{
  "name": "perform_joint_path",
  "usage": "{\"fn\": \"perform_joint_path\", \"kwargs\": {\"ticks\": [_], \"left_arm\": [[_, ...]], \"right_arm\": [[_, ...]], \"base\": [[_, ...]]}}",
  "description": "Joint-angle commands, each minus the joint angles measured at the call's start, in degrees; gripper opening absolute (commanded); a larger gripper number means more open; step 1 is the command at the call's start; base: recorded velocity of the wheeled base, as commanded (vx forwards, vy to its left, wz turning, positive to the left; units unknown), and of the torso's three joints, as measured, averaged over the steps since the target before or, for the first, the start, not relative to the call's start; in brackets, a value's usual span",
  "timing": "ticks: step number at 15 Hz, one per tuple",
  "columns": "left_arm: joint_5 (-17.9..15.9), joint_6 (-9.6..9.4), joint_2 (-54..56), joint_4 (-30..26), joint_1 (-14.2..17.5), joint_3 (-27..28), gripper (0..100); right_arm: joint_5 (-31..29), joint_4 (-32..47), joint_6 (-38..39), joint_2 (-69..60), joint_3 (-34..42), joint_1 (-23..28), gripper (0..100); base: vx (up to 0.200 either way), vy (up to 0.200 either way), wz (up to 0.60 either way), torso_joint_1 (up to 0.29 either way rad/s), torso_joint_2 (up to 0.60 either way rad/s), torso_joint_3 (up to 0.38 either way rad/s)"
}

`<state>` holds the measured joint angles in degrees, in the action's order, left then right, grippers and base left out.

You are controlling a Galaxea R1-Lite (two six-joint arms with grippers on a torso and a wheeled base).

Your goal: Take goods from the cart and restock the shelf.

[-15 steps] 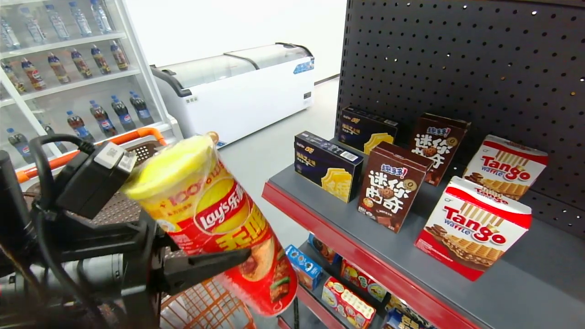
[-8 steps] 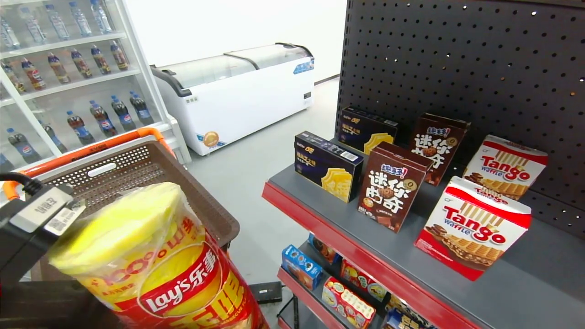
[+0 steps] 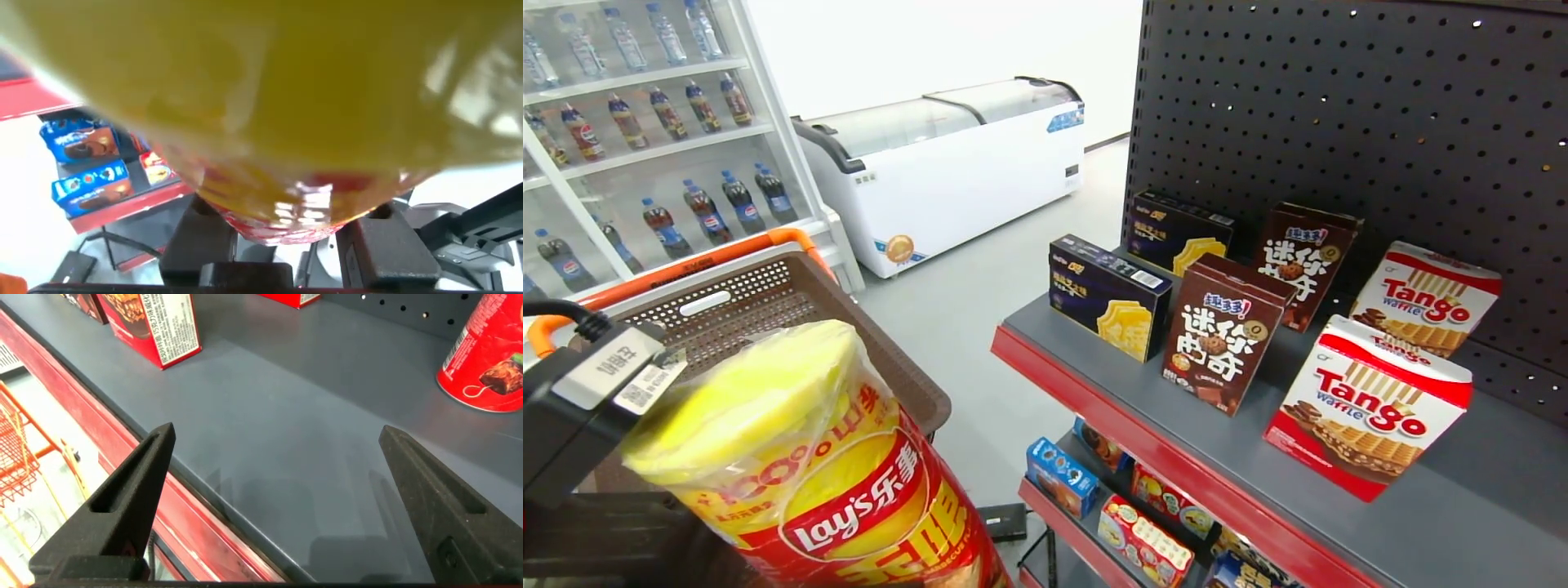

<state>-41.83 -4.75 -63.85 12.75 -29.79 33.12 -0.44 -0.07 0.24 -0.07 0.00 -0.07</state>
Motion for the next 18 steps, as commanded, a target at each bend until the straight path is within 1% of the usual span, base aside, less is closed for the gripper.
{"fn": "perform_joint_path", "kwargs": {"ticks": [1, 6, 9, 11, 15, 17, 18], "left_arm": [[0.0, 0.01, -0.9, 0.2, 0.0, 0.2, 0], [-0.2, -0.08, -1.0, 0.2, -0.1, 0.6, 0], [-0.2, -0.08, -1.0, 0.2, -0.7, 1.2, 0], [-0.2, 0.01, -1.0, 0.1, -2.2, 2.5, 0], [-0.2, -0.08, -1.9, 0.2, -2.3, 3.0, 0], [-0.2, -1.13, -2.5, 0.2, -2.2, 3.4, 0], [-0.2, -1.13, -2.7, 0.2, -2.2, 3.4, 0]], "right_arm": [[0.0, 0.0, 0.0, 0.1, 0.0, 0.0, 100], [0.0, 0.0, 0.0, 0.1, 0.0, 0.0, 100], [0.0, 0.0, 0.0, 0.1, 0.0, 0.0, 100], [0.0, 0.0, 0.0, 0.1, 0.0, 0.0, 100], [0.0, 0.0, 0.0, 0.1, 0.0, 0.0, 100], [0.0, 0.0, 0.0, 0.1, 0.0, 0.0, 100], [0.0, 0.0, 0.0, 0.1, 0.0, 0.0, 100]], "base": [[0.000, 0.000, -0.60, -0.002, 0.01, 0.002], [0.000, 0.000, -0.60, -0.001, 0.00, 0.001], [0.000, 0.000, -0.60, 0.004, 0.01, 0.002], [0.000, 0.000, -0.60, 0.005, 0.00, 0.002], [0.000, 0.000, -0.60, 0.001, 0.00, 0.002], [0.000, 0.000, -0.60, 0.000, 0.00, 0.005], [0.000, 0.000, 0.00, 0.000, 0.00, 0.000]]}}
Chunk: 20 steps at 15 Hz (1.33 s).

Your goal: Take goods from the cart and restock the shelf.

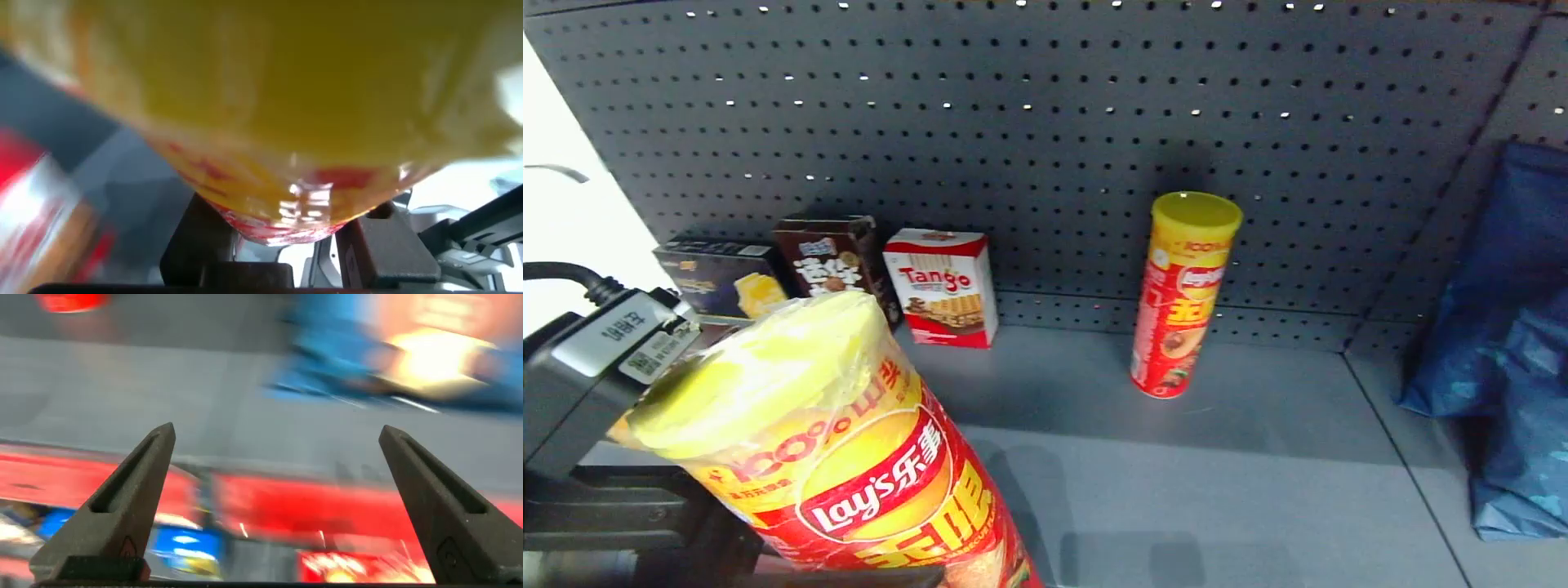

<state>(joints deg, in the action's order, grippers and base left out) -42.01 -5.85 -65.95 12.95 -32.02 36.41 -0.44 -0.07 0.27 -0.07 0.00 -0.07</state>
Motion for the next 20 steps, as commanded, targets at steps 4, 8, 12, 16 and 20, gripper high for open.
{"fn": "perform_joint_path", "kwargs": {"ticks": [4, 8, 12, 16, 20], "left_arm": [[0.1, -0.04, -0.5, 0.0, 0.3, -0.1, 0], [0.1, -0.04, -0.5, 0.0, 0.4, -0.3, 0], [0.1, -0.04, -0.5, 0.0, 0.4, -0.4, 0], [0.1, -0.04, -0.5, 0.0, 0.4, -0.6, 0], [0.1, -0.04, -0.5, 0.0, 0.6, -0.6, 0]], "right_arm": [[0.0, 0.0, 0.0, 0.1, 0.0, 0.0, 100], [0.0, 0.0, 0.0, 0.1, 0.0, 0.0, 100], [0.0, 0.0, 0.0, 0.1, 0.0, 0.0, 100], [0.0, 0.0, 0.0, 0.1, 0.0, 0.0, 100], [0.0, 0.0, 0.0, 0.1, 0.0, 0.0, 100]], "base": [[0.000, 0.000, 0.00, 0.000, 0.00, 0.000], [0.000, 0.000, 0.00, 0.000, 0.00, 0.000], [0.000, 0.000, -0.15, 0.001, 0.00, 0.001], [0.000, 0.000, -0.15, 0.001, 0.00, 0.002], [0.000, 0.000, 0.00, 0.000, 0.00, 0.000]]}}
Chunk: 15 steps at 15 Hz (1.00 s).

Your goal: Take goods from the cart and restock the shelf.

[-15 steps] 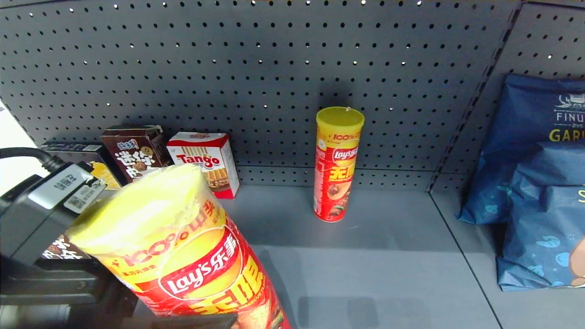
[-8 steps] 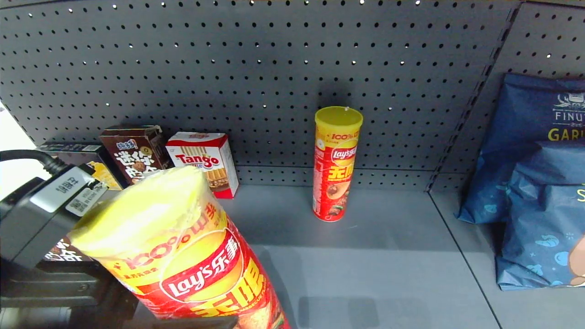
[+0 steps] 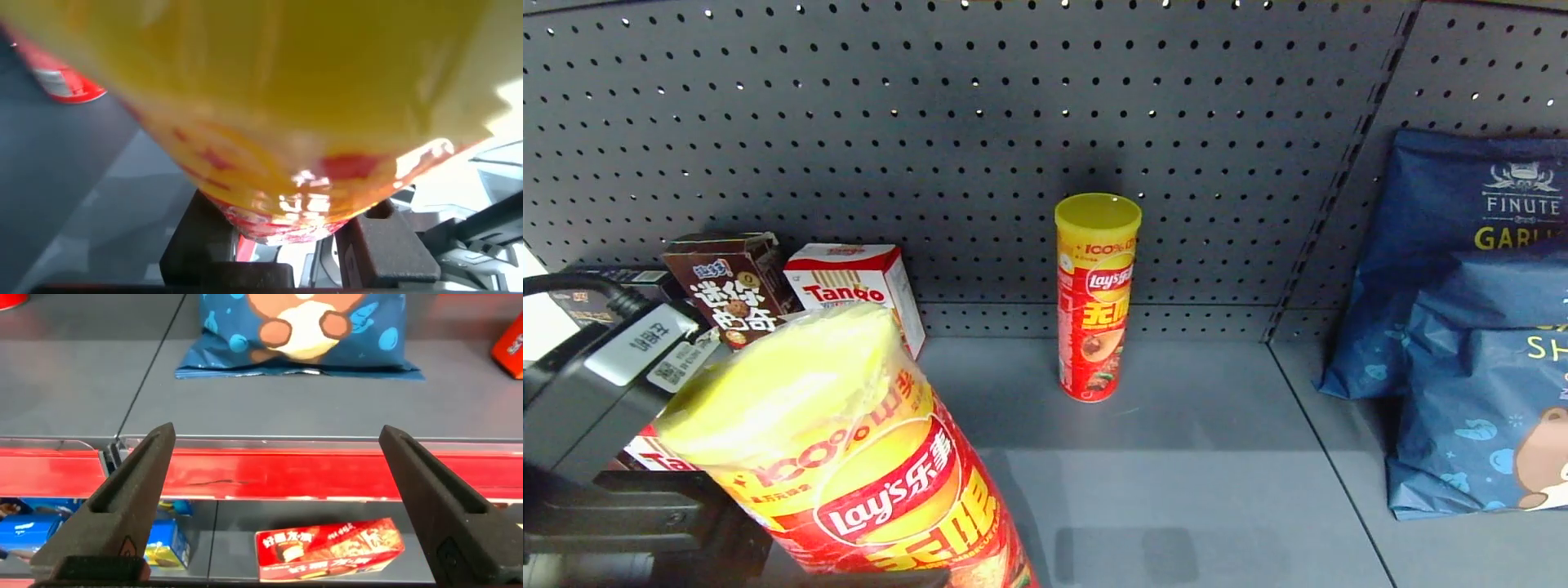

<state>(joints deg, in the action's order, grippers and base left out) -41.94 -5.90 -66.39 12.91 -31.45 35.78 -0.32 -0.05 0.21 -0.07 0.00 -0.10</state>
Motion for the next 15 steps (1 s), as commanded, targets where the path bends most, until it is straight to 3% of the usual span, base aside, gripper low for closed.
{"fn": "perform_joint_path", "kwargs": {"ticks": [1, 2, 3, 4, 5, 8, 10, 12, 14, 15], "left_arm": [[0.0, 0.01, -0.1, 0.0, 0.1, 0.0, 0], [0.0, 0.01, -0.1, 0.0, 0.1, -0.1, 0], [0.0, 0.01, 0.0, 0.0, 0.3, 0.1, 0], [0.0, 0.01, -0.3, 0.0, 0.6, 0.3, 0], [0.0, 0.01, -0.7, 0.1, 0.6, 0.3, 0], [0.1, 0.01, -1.2, 0.9, 0.6, 0.0, 0], [0.4, -0.43, -1.5, 0.9, 0.8, -0.1, 0], [1.2, -4.91, -2.3, 0.6, 3.9, 0.0, 0], [1.4, -7.90, -2.6, 0.0, 4.9, 0.0, 0], [1.8, -7.90, -2.5, 0.0, 4.8, 0.2, 0]], "right_arm": [[1.0, 0.0, -0.2, 0.1, 0.0, 0.0, 100], [1.2, -0.5, -1.4, 0.1, -0.5, 0.0, 100], [2.2, -0.9, -2.2, 1.9, -7.6, -0.1, 100], [5.0, 0.8, -2.2, 13.9, -16.5, -2.0, 100], [8.0, 0.9, -2.5, 15.1, -20.9, -4.0, 100], [11.9, 2.2, -4.0, 23.2, -27.9, -6.1, 100], [17.6, 2.2, -4.5, 29.3, -30.9, -8.4, 100], [18.9, -0.3, -7.8, 37.4, -33.0, -11.2, 100], [18.2, -3.0, -7.9, 43.5, -34.6, -16.7, 100], [17.0, -3.2, -7.9, 46.7, -36.1, -19.5, 100]], "base": [[0.000, 0.000, 0.00, 0.000, 0.00, 0.000], [0.000, 0.000, 0.00, 0.000, 0.00, 0.000], [0.000, 0.000, 0.00, 0.000, 0.00, 0.000], [0.000, 0.000, 0.00, 0.000, 0.00, 0.000], [0.000, 0.000, 0.00, 0.000, 0.00, 0.000], [0.000, 0.000, 0.00, 0.000, 0.00, 0.000], [0.000, 0.000, 0.00, 0.000, 0.00, 0.000], [0.000, 0.000, 0.00, 0.000, 0.00, 0.000], [0.000, 0.000, 0.00, 0.000, 0.00, 0.000], [0.000, 0.000, 0.00, 0.000, 0.00, 0.000]]}}
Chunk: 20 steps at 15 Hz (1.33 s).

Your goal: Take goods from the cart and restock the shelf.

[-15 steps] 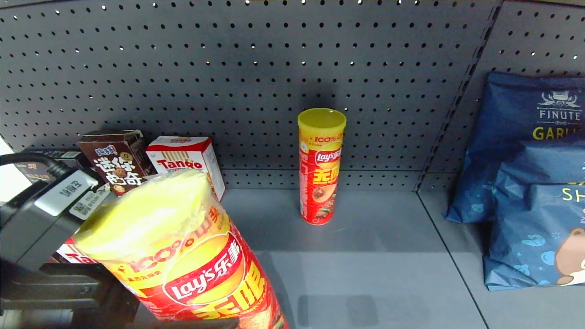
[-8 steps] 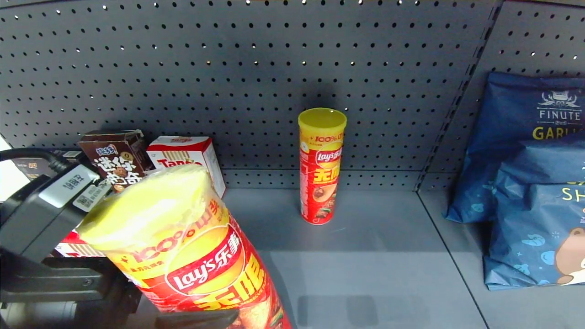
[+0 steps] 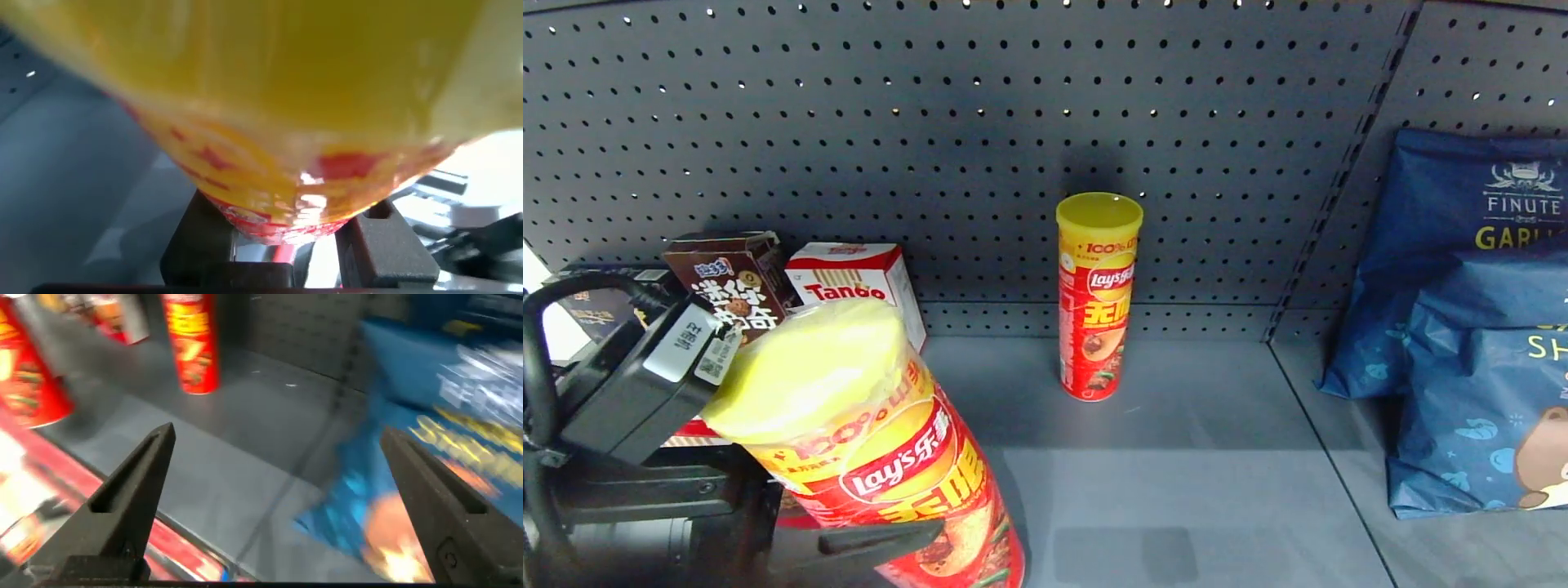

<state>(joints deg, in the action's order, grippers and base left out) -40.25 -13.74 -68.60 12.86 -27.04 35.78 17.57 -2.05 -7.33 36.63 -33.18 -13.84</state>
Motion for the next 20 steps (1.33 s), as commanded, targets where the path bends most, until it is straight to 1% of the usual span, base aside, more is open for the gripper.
{"fn": "perform_joint_path", "kwargs": {"ticks": [1, 2, 3, 4, 5, 6, 7, 8, 9, 10, 11, 12, 13, 14, 16, 17, 20], "left_arm": [[0.8, -0.06, -0.2, 0.1, 0.3, 0.5, 0], [1.8, -0.06, -0.1, 0.1, 0.3, 1.3, 0], [1.8, -0.06, -0.2, 0.0, 0.3, 2.5, 0], [1.8, -0.15, -0.3, 0.0, 0.4, 3.4, 0], [1.8, -0.15, -0.3, -0.7, 0.4, 5.6, 0], [1.9, -0.41, -0.3, -3.2, 0.3, 7.8, 0], [1.9, -1.11, -0.3, -4.5, 0.4, 8.5, 0], [1.8, -4.02, -0.4, -6.6, 0.6, 9.7, 0], [1.9, -5.16, -0.4, -7.7, 0.8, 10.5, 0], [1.9, -5.60, -0.4, -8.0, 0.8, 10.8, 0], [1.9, -7.18, -0.7, -8.1, 0.8, 11.1, 0], [1.8, -8.06, -1.3, -8.2, 0.8, 11.1, 0], [1.8, -7.97, -1.3, -8.3, 0.9, 11.0, 0], [1.8, -7.35, -1.2, -8.6, 0.8, 11.1, 0], [1.9, -5.33, -1.1, -9.8, 0.8, 11.5, 0], [1.9, -4.81, -0.9, -10.5, 0.8, 11.9, 0], [1.9, -4.81, -0.9, -10.6, 0.8, 11.9, 0]], "right_arm": [[-2.2, -1.8, -0.4, 12.9, -4.3, -8.9, 100], [-4.2, -2.6, -0.4, 15.6, -5.5, -11.9, 100], [-5.7, -3.1, -0.4, 18.0, -6.4, -14.5, 100], [-6.1, -3.5, -0.4, 19.2, -6.7, -15.3, 100], [-6.3, -4.5, -0.5, 21.4, -6.7, -16.0, 100], [-6.3, -6.8, -0.9, 23.5, -6.1, -16.1, 100], [-6.4, -8.5, -1.4, 24.9, -5.9, -16.1, 100], [-7.2, -11.4, -1.6, 27.4, -6.0, -16.1, 100], [-7.5, -12.4, -1.6, 29.1, -6.6, -16.1, 100], [-7.5, -12.5, -1.6, 29.8, -7.2, -16.1, 100], [-7.7, -12.5, -1.6, 31.8, -8.4, -16.6, 100], [-8.3, -12.6, -1.6, 33.0, -9.4, -17.4, 100], [-8.7, -12.7, -1.6, 34.5, -10.3, -18.1, 100], [-8.8, -12.9, -1.6, 35.8, -11.1, -19.5, 100], [-8.8, -14.5, -1.8, 38.3, -11.8, -21.0, 100], [-8.9, -15.8, -1.8, 40.2, -12.1, -21.7, 100], [-9.0, -18.1, -1.7, 45.7, -14.2, -22.1, 100]], "base": [[0.000, 0.000, 0.00, 0.000, 0.00, 0.000], [0.000, 0.000, 0.00, 0.000, 0.00, 0.000], [0.000, 0.000, 0.00, 0.000, 0.00, 0.000], [0.000, 0.000, 0.00, 0.000, 0.00, 0.000], [0.000, 0.000, 0.00, 0.000, 0.00, 0.000], [0.000, 0.000, 0.00, 0.000, 0.00, 0.000], [0.000, 0.000, 0.00, 0.000, 0.00, 0.000], [0.000, 0.000, 0.00, 0.000, 0.00, 0.000], [0.000, 0.000, 0.00, 0.000, 0.00, 0.000], [0.000, 0.000, 0.00, 0.000, 0.00, 0.000], [0.000, 0.000, 0.00, 0.000, 0.00, 0.000], [0.000, 0.000, 0.00, 0.000, 0.00, 0.000], [0.000, 0.000, 0.00, 0.000, 0.00, 0.000], [0.000, 0.000, 0.00, 0.000, 0.00, 0.000], [0.000, 0.000, 0.00, 0.000, 0.00, 0.000], [0.000, 0.000, 0.00, 0.000, 0.00, 0.000], [0.000, 0.000, 0.00, 0.000, 0.00, 0.000]]}}
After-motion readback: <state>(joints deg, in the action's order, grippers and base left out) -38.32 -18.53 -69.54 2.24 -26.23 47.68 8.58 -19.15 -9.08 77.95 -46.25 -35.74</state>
